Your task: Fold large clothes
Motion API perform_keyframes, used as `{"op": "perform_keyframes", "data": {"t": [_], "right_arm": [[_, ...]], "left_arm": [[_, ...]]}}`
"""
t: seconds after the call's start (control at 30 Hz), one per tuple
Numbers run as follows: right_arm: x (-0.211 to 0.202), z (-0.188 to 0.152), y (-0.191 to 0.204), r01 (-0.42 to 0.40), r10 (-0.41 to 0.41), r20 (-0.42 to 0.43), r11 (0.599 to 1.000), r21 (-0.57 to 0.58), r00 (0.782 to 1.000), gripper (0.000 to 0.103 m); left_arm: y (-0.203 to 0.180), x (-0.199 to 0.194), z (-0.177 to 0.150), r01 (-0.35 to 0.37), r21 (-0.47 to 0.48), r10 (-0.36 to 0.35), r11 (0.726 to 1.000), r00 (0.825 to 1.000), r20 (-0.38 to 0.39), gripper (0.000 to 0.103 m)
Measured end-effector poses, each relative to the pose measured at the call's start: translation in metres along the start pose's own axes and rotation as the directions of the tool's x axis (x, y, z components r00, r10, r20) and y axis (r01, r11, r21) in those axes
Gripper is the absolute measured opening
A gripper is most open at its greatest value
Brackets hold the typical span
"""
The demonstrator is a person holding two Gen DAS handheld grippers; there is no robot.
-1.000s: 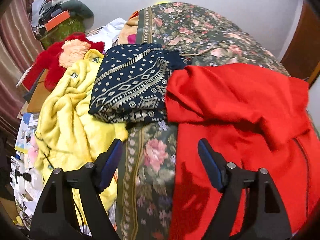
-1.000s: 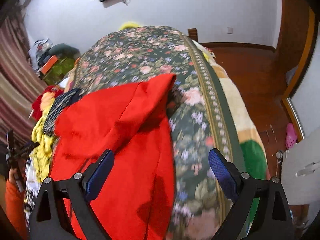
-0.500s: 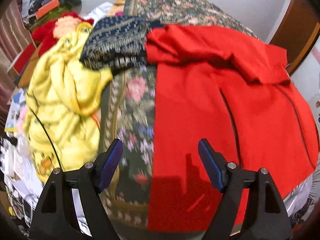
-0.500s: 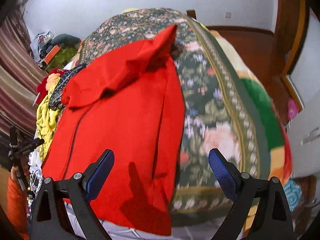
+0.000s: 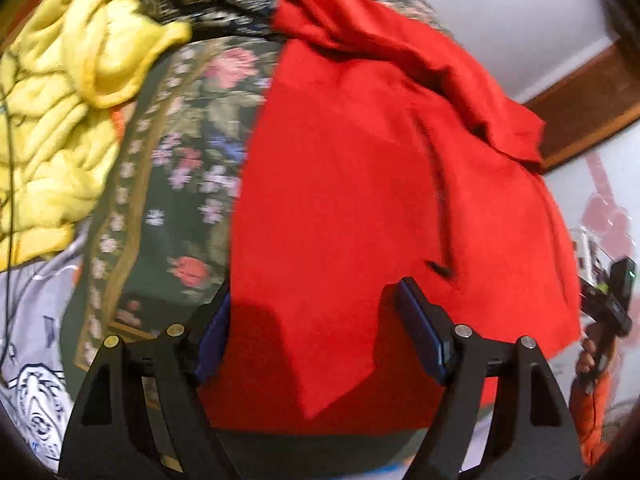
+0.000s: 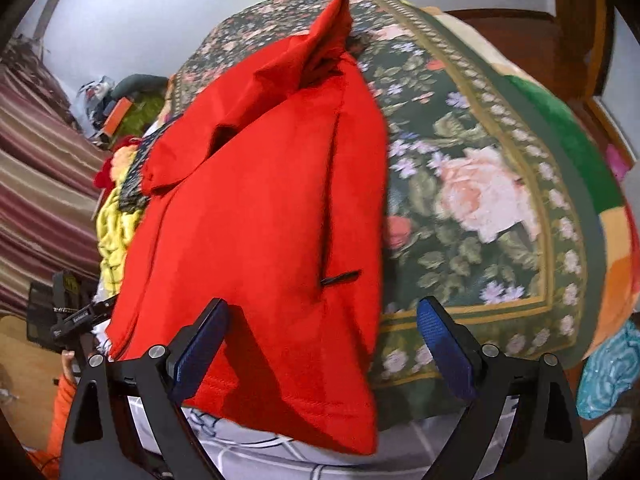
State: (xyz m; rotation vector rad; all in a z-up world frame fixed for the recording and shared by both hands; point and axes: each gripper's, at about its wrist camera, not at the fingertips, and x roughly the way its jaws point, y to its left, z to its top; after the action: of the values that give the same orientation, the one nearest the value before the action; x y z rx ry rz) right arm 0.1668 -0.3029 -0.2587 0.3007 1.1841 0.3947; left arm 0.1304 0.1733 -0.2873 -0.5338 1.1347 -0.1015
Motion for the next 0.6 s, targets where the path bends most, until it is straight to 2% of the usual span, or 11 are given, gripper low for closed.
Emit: {"op": "perform_keyframes", "data": {"t": [0.07, 0.1, 0.17, 0.2, 0.27, 0.37, 0.5, 0.6], "right_arm": [[-0.002, -0.004, 0.005, -0.007, 0.007, 0.003, 1.000, -0.021, 1.000, 0.083], [-0.003, -0.005, 0.008, -0.012, 0.012, 0.007, 0.999, -0.032, 1.000, 0.079], [-0.007, -0.004, 0.011, -0.029, 0.029, 0.009, 0.999, -0.042, 1.000, 0.063], [-0.008, -0.004, 0.013, -0.033, 0.033, 0.009, 0.998, -0.049, 0.999, 0.060], [-0.010, -0.005, 0.018, -0.029, 0.030, 0.016, 0.997, -0.072, 0.999, 0.040], [-0.015, -0.003, 0.026, -0.048, 0.051, 0.025, 0.993, -0.106, 0.998, 0.017], [-0.015, 0.004, 0.040, -0.005, 0.017, 0.065, 0.984, -0.177, 0.998, 0.012], [-0.017, 0.017, 0.048, -0.016, 0.034, 0.092, 0.981, -0.193, 0.995, 0.011]], "left_arm": [[-0.015, -0.005, -0.006, 0.001, 0.073, -0.002, 0.997, 1.000, 0.017, 0.054], [-0.020, -0.007, -0.008, 0.005, 0.090, -0.007, 0.996, 1.000, 0.024, 0.048], [-0.025, -0.008, -0.008, 0.031, 0.086, -0.033, 0.996, 0.999, 0.024, 0.028], [-0.027, -0.008, -0.007, 0.034, 0.077, -0.036, 0.996, 0.999, 0.026, 0.025], [-0.029, -0.008, -0.005, 0.009, 0.074, -0.011, 0.997, 0.999, 0.032, 0.013], [-0.030, -0.012, 0.000, -0.003, 0.075, 0.000, 0.997, 0.999, 0.050, 0.007], [-0.037, -0.029, 0.010, -0.019, 0.104, 0.007, 0.994, 0.993, 0.115, 0.007], [-0.049, -0.043, 0.023, -0.048, 0.130, 0.026, 0.990, 0.985, 0.169, 0.006]]}}
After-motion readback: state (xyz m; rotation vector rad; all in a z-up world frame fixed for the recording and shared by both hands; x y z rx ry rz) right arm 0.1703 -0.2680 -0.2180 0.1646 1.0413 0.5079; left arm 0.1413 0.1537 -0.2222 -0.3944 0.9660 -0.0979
